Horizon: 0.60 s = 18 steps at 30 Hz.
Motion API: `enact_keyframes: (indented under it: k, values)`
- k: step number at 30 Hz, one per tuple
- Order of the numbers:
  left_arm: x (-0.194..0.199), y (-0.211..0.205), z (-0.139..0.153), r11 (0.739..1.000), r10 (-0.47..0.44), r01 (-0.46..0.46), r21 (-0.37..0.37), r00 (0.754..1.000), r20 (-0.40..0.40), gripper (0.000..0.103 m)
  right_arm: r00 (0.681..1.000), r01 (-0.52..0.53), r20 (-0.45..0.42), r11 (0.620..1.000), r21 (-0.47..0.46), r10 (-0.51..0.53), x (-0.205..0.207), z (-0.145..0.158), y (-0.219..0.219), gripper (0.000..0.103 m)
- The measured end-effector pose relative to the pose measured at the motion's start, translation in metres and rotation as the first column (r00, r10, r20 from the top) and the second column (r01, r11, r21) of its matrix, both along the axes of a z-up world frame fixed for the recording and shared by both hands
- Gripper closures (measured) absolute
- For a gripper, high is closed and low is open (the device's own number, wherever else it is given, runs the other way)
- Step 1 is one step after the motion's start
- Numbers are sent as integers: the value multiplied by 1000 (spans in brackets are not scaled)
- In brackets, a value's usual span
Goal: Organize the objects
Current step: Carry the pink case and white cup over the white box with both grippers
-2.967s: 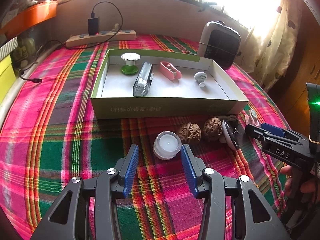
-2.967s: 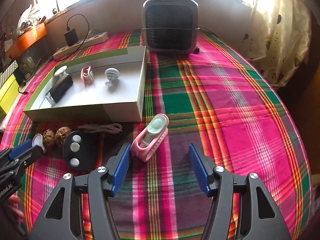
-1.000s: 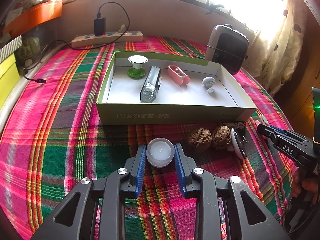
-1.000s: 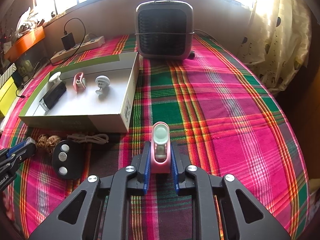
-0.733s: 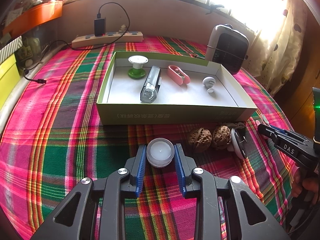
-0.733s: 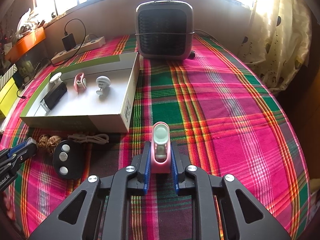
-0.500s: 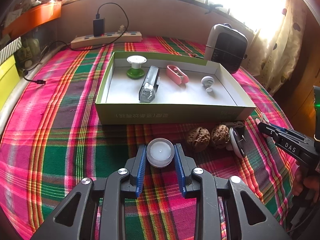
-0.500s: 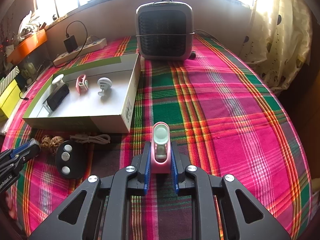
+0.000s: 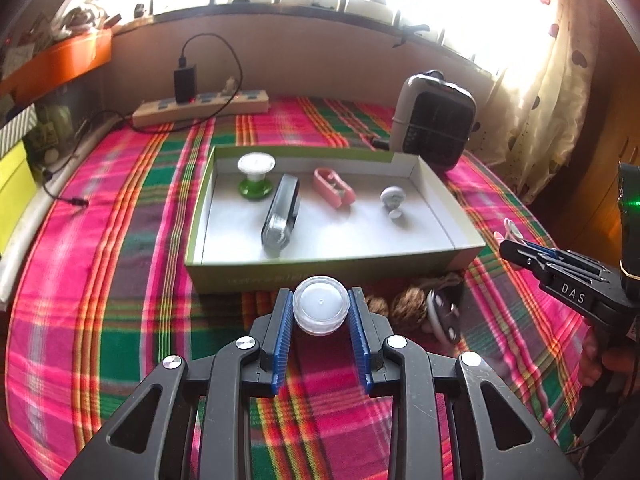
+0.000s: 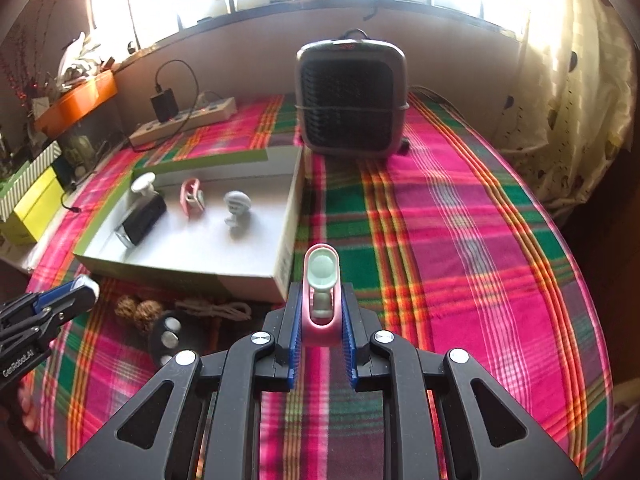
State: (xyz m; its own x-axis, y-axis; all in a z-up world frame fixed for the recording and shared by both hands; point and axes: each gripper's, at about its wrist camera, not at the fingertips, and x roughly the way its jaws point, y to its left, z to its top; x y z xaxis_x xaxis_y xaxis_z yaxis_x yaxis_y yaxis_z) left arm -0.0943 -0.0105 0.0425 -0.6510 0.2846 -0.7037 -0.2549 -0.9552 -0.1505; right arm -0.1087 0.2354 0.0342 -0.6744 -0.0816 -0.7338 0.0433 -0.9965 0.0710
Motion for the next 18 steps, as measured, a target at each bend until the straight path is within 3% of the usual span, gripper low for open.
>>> enact_keyframes:
  k: [9,18]
  values:
    - [-27,15,14,999,-42,42,5,999,-27,78,994,-96,-46,995,-13,96,-26,21,-15,85]
    - [-63,30,11,997,-71,71,-1,997,-7,78,984,-176,-20,984,-25,176,-72,18,-32,85]
